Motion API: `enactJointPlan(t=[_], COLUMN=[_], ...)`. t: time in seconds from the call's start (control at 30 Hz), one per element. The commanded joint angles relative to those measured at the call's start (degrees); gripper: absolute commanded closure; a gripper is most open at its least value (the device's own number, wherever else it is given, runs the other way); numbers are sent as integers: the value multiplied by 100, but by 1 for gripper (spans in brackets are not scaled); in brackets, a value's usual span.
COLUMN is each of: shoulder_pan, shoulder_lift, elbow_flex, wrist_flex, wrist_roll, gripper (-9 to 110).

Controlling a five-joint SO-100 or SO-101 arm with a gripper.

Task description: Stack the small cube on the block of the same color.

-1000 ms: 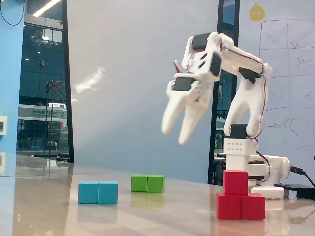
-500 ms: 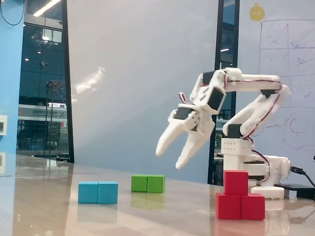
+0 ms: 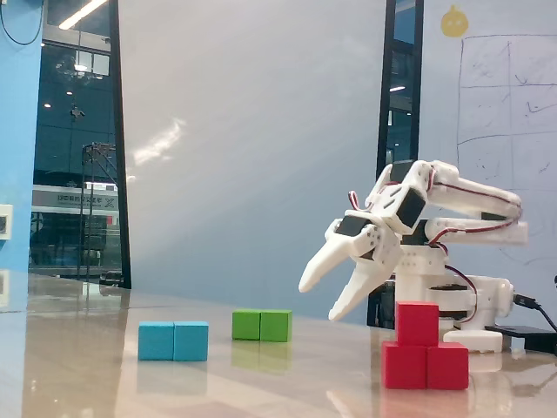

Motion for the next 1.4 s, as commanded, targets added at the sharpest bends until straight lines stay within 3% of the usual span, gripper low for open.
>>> enactJointPlan(t=[0.0, 0.27, 0.67, 1.37], shoulder_pan=[-18, -387, -158, -229], shoulder_lift=[633, 1020, 1512, 1556], elbow_flex=[70, 185, 132, 193], wrist_flex=[9, 79, 1002, 976], wrist_roll=[62, 62, 1274, 923], gripper=[78, 103, 101, 101])
